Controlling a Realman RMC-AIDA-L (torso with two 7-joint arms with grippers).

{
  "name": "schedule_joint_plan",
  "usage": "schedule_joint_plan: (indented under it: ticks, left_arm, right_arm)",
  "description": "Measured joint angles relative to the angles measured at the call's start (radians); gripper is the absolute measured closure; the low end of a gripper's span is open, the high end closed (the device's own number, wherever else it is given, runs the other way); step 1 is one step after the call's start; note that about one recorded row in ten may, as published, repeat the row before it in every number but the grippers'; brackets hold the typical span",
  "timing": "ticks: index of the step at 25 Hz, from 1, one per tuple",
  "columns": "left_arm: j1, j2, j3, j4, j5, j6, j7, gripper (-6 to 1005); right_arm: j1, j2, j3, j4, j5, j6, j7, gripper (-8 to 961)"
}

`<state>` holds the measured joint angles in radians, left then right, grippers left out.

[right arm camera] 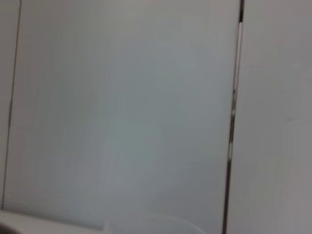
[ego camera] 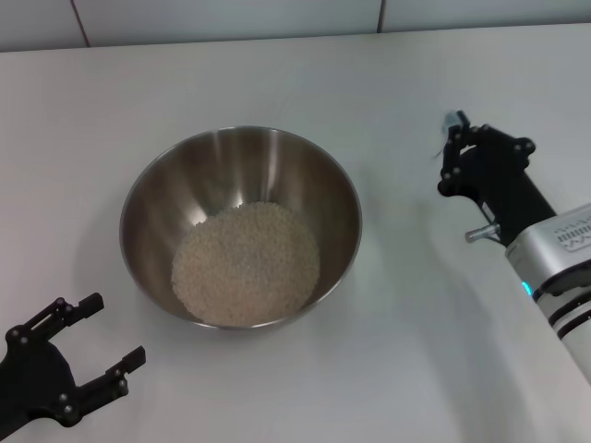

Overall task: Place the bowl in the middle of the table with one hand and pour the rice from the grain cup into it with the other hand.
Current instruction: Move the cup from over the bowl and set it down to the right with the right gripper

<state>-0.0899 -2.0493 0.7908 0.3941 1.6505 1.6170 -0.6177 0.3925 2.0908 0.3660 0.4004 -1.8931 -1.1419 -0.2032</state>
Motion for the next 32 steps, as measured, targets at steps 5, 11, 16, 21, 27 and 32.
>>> schedule_joint_plan:
  ticks: [5,11,16,21,27,32]
  left_arm:
    - [0.001,0.000,0.000,-0.001,0.000,0.000,0.003,184]
    - [0.002,-0.001,-0.001,-0.001,0.000,0.000,0.004,184]
    - [0.003,-0.003,-0.002,-0.002,0.000,0.000,0.005,185]
    - [0.001,-0.002,-0.001,-0.001,0.000,0.000,0.002,185]
    - [-0.002,-0.004,0.003,0.001,0.000,0.001,0.000,185]
    - [-0.003,-0.003,0.003,0.001,0.000,0.002,0.000,185]
  right_arm:
    - [0.030,0.000,-0.021,-0.006,-0.001,0.066,-0.004,944]
    - [0.066,0.000,-0.028,-0.019,-0.001,0.149,-0.006,944]
    - [0.080,0.000,-0.042,-0.020,-0.003,0.165,-0.008,944]
    - [0.080,0.000,-0.048,-0.014,-0.015,0.166,-0.008,943]
    - [0.077,0.000,-0.058,-0.009,-0.016,0.174,-0.009,828]
    - [0.071,0.000,-0.063,-0.009,-0.016,0.179,-0.009,722]
